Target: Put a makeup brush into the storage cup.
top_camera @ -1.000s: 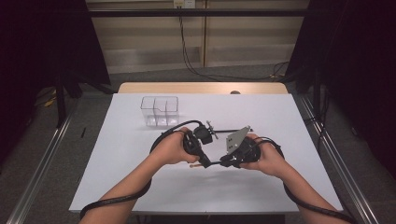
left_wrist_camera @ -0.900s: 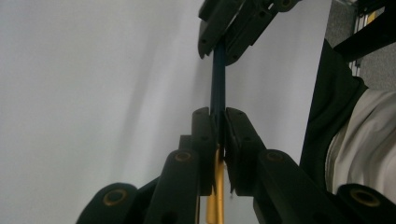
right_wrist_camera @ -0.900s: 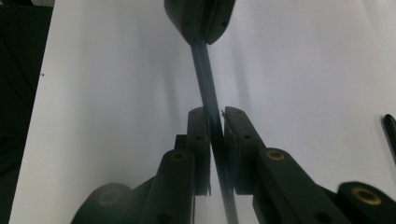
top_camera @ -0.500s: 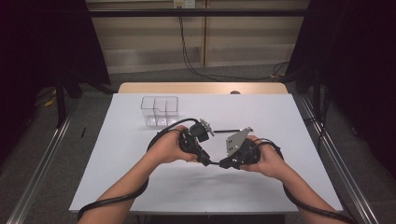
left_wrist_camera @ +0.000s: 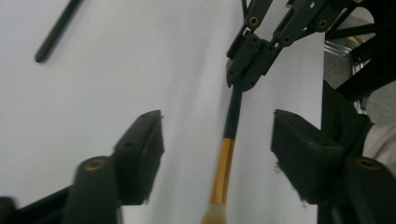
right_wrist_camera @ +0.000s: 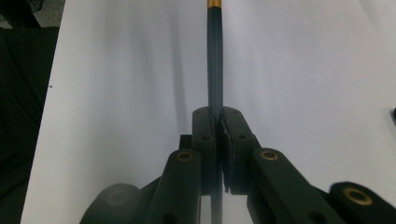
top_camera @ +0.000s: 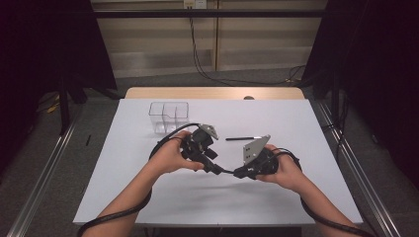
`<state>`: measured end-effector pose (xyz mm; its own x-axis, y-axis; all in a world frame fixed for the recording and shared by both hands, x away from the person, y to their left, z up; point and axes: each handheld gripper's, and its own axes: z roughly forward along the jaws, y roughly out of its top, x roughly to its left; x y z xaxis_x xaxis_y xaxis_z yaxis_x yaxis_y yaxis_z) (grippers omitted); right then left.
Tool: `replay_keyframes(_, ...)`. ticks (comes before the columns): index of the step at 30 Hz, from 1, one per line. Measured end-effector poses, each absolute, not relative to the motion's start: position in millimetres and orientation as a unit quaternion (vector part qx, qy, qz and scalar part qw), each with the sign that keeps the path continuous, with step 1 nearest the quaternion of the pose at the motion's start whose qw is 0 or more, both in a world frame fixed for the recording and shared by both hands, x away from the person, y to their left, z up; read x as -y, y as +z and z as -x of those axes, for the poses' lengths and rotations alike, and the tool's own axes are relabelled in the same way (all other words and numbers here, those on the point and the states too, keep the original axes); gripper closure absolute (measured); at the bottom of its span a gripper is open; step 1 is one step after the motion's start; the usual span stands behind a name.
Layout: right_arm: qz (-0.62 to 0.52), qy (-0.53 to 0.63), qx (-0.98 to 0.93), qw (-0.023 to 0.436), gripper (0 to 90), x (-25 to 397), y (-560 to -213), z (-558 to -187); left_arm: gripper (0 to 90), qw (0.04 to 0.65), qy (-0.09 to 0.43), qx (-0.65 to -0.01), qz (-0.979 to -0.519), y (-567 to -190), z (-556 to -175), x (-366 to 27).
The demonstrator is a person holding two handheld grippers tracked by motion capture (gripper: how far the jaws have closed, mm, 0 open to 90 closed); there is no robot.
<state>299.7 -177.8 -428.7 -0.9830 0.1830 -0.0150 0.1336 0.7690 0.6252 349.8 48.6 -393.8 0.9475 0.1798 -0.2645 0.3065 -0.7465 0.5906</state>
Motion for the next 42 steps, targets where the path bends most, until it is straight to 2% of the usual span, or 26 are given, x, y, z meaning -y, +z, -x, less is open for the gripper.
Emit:
replay_keyframes(2, -0.088, 0.331, -0.939, 0.036, 85.1, 179.3, -429.9, -300.0, 22.9, 0.346, -0.086, -0.128, -0.925, -394.3, -351.2, -51.9)
replay_keyframes(6, -0.095, 0.338, -0.936, 0.034, 85.1, 180.5, -431.2, -300.1, 15.6, 0.393, -0.075, -0.128, -0.908, -394.0, -350.0, -58.5)
replay_keyframes(12, -0.099, 0.348, -0.932, 0.033, 85.0, 180.6, -432.3, -300.7, 10.3, 0.456, -0.053, -0.129, -0.879, -391.6, -350.0, -67.7)
replay_keyframes(15, -0.102, 0.352, -0.93, 0.031, 85.0, 180.7, -432.4, -300.0, 9.9, 0.489, -0.049, -0.135, -0.861, -391.6, -349.4, -72.0)
replay_keyframes(28, -0.11, 0.376, -0.92, 0.034, 85.0, 180.9, -432.9, -300.4, 8.2, 0.563, -0.037, -0.144, -0.813, -398.3, -345.9, -80.0)
replay_keyframes(42, -0.13, 0.426, -0.895, 0.034, 85.0, 184.3, -433.9, -299.6, 6.9, 0.579, -0.028, -0.153, -0.8, -399.9, -344.7, -83.1)
